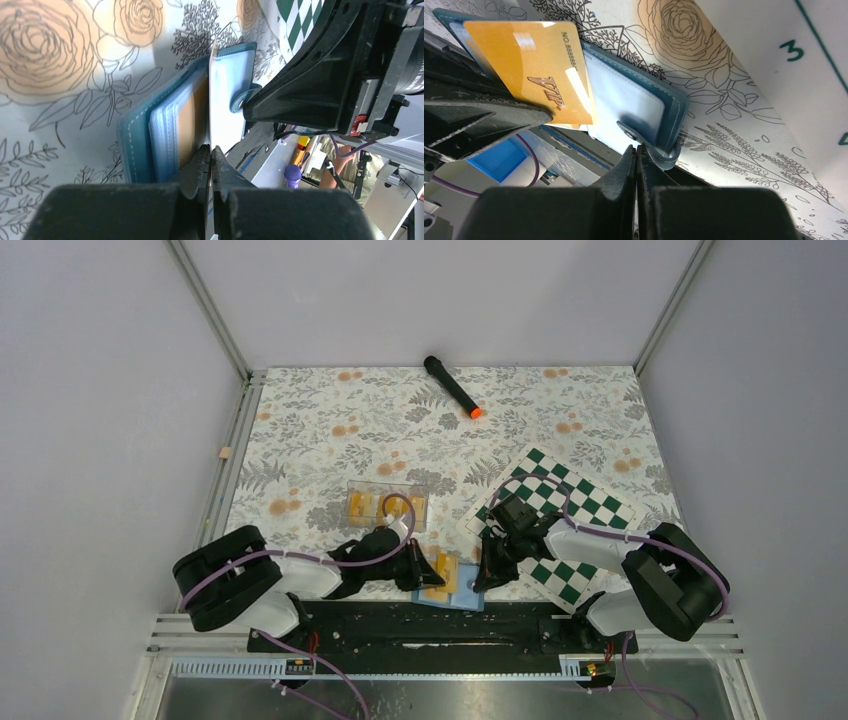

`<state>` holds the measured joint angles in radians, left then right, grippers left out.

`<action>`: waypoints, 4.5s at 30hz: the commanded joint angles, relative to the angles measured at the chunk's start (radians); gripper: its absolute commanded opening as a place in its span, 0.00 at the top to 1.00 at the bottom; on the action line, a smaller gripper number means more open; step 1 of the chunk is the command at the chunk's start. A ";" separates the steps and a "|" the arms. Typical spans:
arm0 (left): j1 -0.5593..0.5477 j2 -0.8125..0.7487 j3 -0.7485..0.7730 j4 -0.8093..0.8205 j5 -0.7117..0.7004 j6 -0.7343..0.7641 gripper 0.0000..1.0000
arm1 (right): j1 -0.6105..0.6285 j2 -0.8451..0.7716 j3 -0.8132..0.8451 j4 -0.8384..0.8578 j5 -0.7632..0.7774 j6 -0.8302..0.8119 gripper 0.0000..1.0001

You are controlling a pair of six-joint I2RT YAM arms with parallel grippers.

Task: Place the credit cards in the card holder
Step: Insert the credit card into the card holder.

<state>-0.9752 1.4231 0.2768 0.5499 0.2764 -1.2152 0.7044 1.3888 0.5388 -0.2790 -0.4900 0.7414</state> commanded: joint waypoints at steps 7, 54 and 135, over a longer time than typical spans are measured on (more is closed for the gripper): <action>-0.063 -0.102 0.008 -0.215 -0.115 -0.064 1.00 | 0.005 -0.010 -0.013 0.005 0.008 0.022 1.00; -0.094 0.104 0.055 -0.104 -0.049 -0.085 1.00 | -0.064 -0.205 -0.065 -0.168 0.212 0.058 0.58; -0.234 0.232 0.683 -0.847 -0.143 0.372 0.57 | -0.089 -0.048 -0.083 0.016 0.018 0.029 0.70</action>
<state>-1.1980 1.6863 0.9661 -0.3950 0.1036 -0.8692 0.6041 1.3220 0.4755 -0.2916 -0.4877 0.7967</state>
